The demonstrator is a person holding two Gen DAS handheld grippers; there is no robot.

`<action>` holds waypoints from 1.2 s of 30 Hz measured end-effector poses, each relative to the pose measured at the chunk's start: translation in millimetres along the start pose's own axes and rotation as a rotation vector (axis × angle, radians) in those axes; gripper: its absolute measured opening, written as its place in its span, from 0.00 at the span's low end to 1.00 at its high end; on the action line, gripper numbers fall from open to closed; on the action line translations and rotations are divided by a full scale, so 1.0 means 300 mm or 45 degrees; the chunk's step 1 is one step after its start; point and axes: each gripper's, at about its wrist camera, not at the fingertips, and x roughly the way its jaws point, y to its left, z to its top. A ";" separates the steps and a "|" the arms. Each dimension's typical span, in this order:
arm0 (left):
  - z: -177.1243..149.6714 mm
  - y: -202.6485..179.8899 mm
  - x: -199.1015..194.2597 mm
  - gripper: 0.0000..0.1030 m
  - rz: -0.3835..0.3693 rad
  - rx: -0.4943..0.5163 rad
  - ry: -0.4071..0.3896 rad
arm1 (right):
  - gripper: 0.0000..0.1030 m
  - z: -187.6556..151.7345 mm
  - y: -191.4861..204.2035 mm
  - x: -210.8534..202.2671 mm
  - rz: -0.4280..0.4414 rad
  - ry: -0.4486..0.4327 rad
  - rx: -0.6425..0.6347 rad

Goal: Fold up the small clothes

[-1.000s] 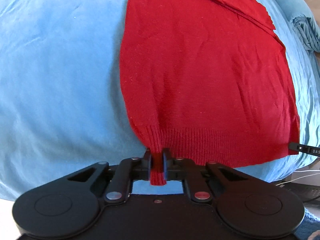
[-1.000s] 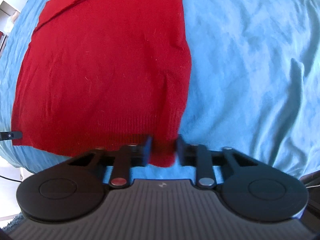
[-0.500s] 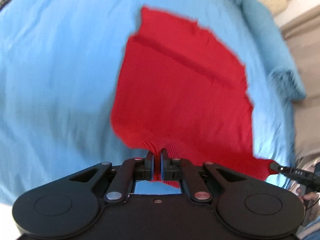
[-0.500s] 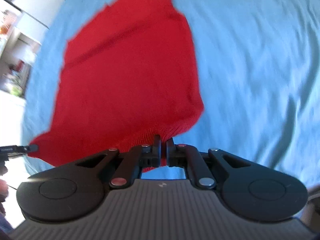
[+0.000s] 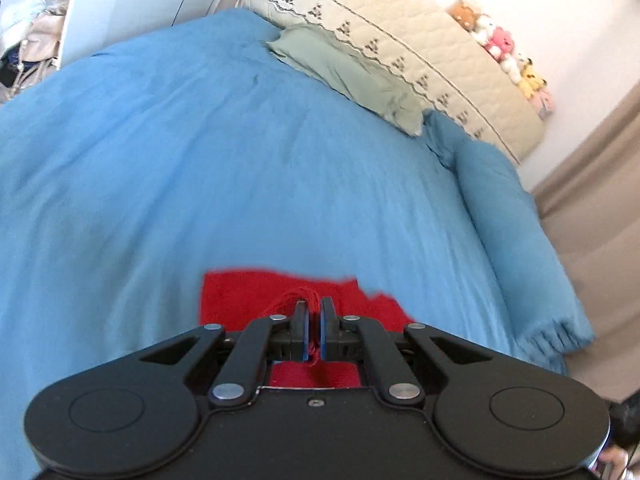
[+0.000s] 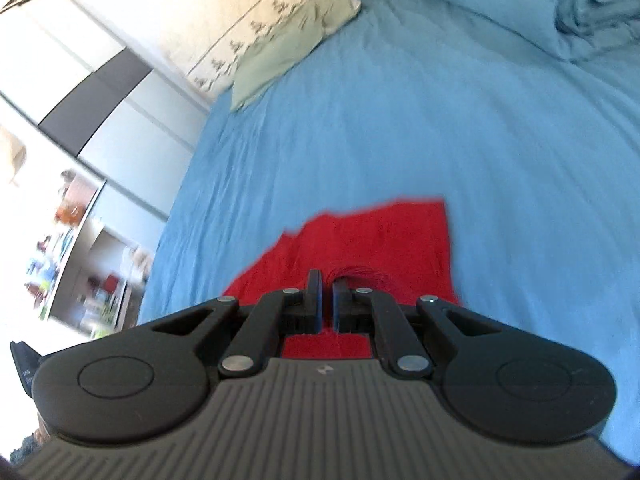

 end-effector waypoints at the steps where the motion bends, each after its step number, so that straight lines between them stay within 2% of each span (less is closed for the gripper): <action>1: 0.012 0.004 0.074 0.04 0.009 -0.017 0.002 | 0.19 0.035 -0.029 0.068 -0.011 -0.005 -0.001; 5: 0.015 0.036 0.311 0.04 0.131 -0.044 0.055 | 0.19 0.077 -0.124 0.322 -0.115 0.007 -0.011; 8: -0.007 0.078 0.352 0.04 0.173 -0.095 0.058 | 0.19 0.086 -0.180 0.424 -0.183 0.003 -0.003; 18: 0.015 0.080 0.401 0.06 0.237 -0.042 0.083 | 0.19 0.097 -0.243 0.457 -0.190 -0.030 0.079; 20: 0.015 0.073 0.401 0.21 0.235 -0.050 0.062 | 0.20 0.097 -0.253 0.469 -0.201 -0.021 0.067; 21: 0.012 0.070 0.402 0.39 0.227 -0.057 0.055 | 0.24 0.095 -0.255 0.474 -0.204 -0.017 0.055; 22: 0.007 0.062 0.397 0.51 0.226 -0.054 0.047 | 0.32 0.096 -0.254 0.478 -0.224 -0.018 0.042; 23: -0.001 0.054 0.383 0.54 0.231 -0.041 0.035 | 0.43 0.092 -0.251 0.473 -0.223 -0.028 0.031; 24: -0.010 0.043 0.367 0.57 0.236 -0.021 0.021 | 0.73 0.088 -0.249 0.466 -0.211 -0.041 0.028; 25: -0.019 0.031 0.349 0.62 0.237 -0.001 0.005 | 0.91 0.080 -0.244 0.446 -0.214 -0.068 0.029; 28: -0.068 -0.007 0.288 0.74 0.239 0.065 -0.032 | 0.95 0.052 -0.194 0.385 -0.189 -0.151 -0.066; 29: -0.092 -0.019 0.273 0.75 0.236 0.095 -0.032 | 0.95 0.037 -0.167 0.378 -0.184 -0.140 -0.118; 31: -0.152 -0.048 0.263 0.85 0.253 0.185 0.002 | 0.96 -0.014 -0.107 0.380 -0.170 -0.102 -0.256; 33: -0.209 -0.065 0.276 0.86 0.304 0.268 0.043 | 0.96 -0.077 -0.053 0.403 -0.174 -0.054 -0.395; 36: -0.281 -0.034 0.312 0.86 0.367 0.270 0.117 | 0.96 -0.176 -0.010 0.456 -0.211 0.033 -0.534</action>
